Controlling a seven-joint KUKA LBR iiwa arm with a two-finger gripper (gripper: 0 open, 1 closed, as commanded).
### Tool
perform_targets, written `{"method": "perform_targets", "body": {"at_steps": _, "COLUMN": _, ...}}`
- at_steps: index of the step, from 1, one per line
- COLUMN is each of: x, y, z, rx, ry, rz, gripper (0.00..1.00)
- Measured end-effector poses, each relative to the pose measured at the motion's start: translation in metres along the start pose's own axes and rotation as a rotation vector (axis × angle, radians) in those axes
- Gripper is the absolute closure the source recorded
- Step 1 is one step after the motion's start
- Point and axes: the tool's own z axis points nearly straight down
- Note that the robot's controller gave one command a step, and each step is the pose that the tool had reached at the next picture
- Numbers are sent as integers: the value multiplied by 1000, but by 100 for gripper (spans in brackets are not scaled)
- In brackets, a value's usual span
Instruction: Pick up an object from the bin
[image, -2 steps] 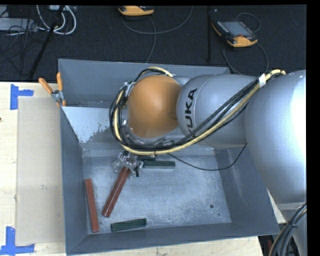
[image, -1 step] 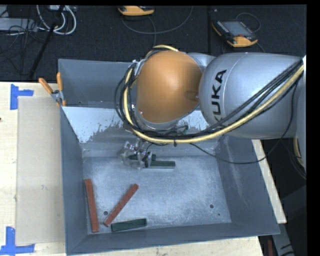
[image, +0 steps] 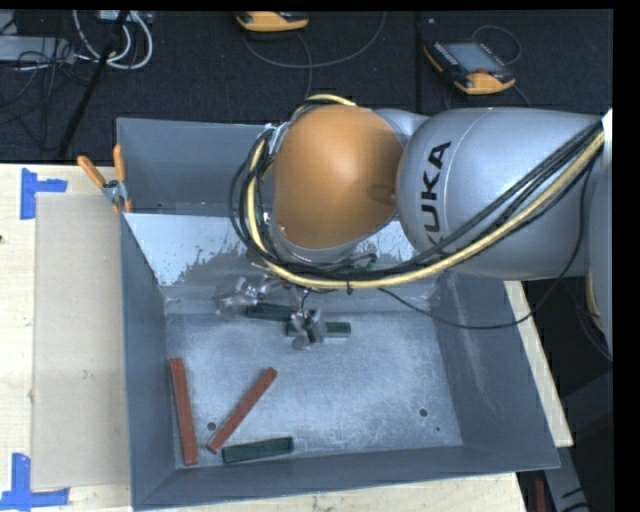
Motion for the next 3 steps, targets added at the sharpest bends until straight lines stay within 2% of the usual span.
{"method": "perform_targets", "body": {"at_steps": 1, "x": 7, "y": 73, "z": 69, "rx": -11, "ry": 9, "rz": -59, "gripper": 0}}
{"method": "perform_targets", "body": {"at_steps": 2, "x": 37, "y": 63, "z": 138, "rx": -7, "ry": 9, "rz": -61, "gripper": 0}}
{"method": "perform_targets", "body": {"at_steps": 3, "x": 34, "y": 62, "z": 134, "rx": -2, "ry": 3, "rz": -64, "gripper": 100}}
